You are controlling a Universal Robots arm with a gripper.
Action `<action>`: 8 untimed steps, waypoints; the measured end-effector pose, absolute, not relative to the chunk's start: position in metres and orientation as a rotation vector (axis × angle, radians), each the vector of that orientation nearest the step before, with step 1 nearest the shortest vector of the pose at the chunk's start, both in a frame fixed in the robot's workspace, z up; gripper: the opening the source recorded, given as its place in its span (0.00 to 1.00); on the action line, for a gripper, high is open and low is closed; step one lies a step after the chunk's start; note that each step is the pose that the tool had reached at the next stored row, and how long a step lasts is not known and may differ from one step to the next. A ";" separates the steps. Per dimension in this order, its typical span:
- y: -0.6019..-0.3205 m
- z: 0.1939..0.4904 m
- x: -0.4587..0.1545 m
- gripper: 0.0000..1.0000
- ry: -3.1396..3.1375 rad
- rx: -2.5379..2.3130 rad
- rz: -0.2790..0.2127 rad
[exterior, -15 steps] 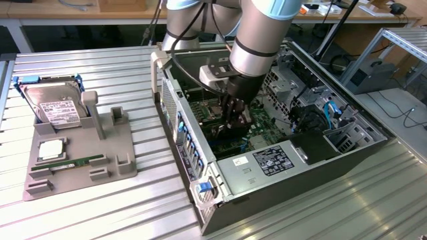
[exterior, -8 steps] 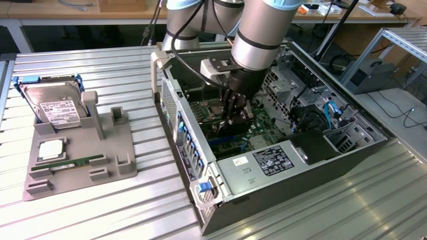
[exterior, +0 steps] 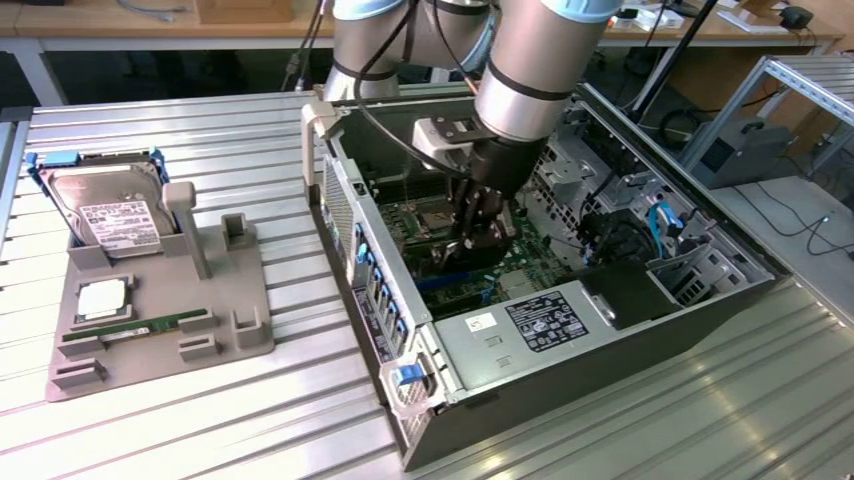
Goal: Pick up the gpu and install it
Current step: 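Insert the gpu into the slot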
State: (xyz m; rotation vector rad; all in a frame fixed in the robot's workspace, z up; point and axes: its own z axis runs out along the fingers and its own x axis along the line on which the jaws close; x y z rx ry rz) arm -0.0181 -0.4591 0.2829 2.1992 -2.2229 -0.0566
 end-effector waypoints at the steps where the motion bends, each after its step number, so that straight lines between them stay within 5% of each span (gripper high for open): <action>1: -0.459 0.284 -0.016 0.26 -2.223 2.199 -0.057; 7: -0.459 0.292 -0.015 0.26 -2.223 2.202 -0.055; 8: -0.459 0.292 -0.015 0.26 -2.236 2.216 -0.026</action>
